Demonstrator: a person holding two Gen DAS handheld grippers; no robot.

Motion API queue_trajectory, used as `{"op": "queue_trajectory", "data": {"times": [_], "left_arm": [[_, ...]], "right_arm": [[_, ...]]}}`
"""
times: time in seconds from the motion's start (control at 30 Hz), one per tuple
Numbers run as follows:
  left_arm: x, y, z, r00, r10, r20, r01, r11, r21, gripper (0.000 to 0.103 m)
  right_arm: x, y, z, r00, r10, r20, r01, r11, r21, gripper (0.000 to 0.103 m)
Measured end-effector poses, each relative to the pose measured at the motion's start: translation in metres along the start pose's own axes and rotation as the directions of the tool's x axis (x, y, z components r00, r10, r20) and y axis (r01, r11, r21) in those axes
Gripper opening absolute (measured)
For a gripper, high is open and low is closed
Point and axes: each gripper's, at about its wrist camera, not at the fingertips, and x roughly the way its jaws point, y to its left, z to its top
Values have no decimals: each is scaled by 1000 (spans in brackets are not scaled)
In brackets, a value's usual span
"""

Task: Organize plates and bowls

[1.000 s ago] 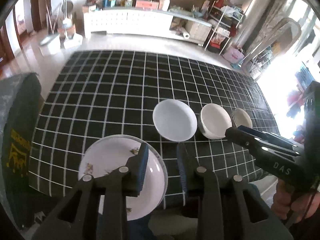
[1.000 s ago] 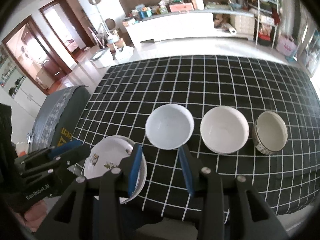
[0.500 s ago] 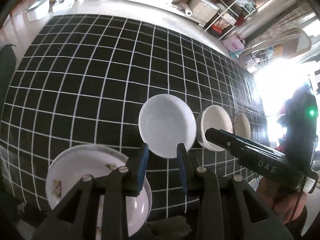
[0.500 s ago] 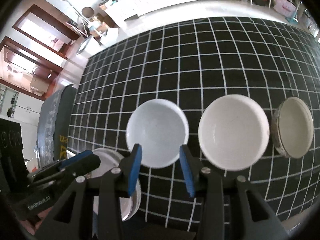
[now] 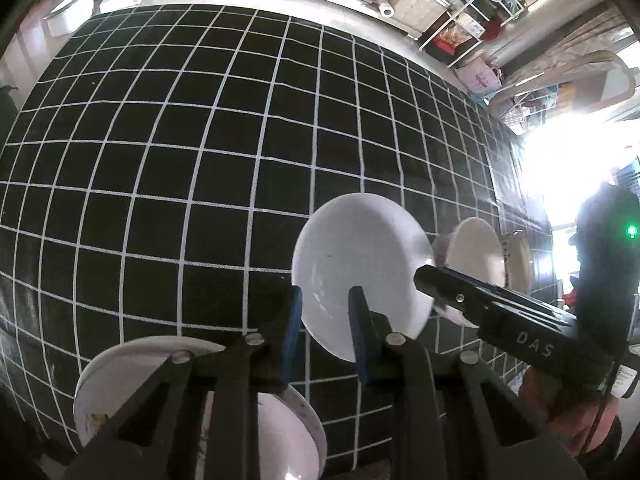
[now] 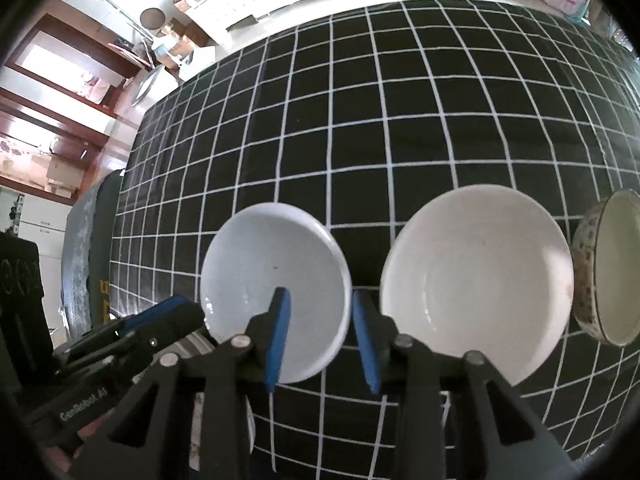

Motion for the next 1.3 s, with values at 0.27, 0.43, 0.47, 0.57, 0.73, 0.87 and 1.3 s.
{"op": "queue_trajectory", "data": {"times": [0.27,0.43,0.47,0.57,0.73,0.87,1.3], "left_arm": [[7,1,1,999,36,13,-37,998,60,7],[20,0,-2,999,44,-18,-43,996,76,6],[22,-1,-3,999,46,-23,-44,996,77,5],[21,-7,-6,999,49,-16,-48,995,87,5],[14,-15,-12,997,75,13,-77,989,124,5],[3,-8,-9,997,63,37,-66,993,100,6],[24,-13,-14,995,103,4,-102,983,152,6]], "right_arm": [[6,2,0,996,-91,23,92,994,-66,17],[8,5,-2,991,-128,31,130,986,-106,16],[11,5,-2,991,-130,23,132,985,-109,16],[22,5,-4,990,-140,0,139,984,-112,11],[18,-1,-13,992,-124,22,126,987,-95,11],[16,-2,-15,992,-122,14,123,988,-96,11],[12,-3,-29,991,-130,15,131,984,-121,11]]}}
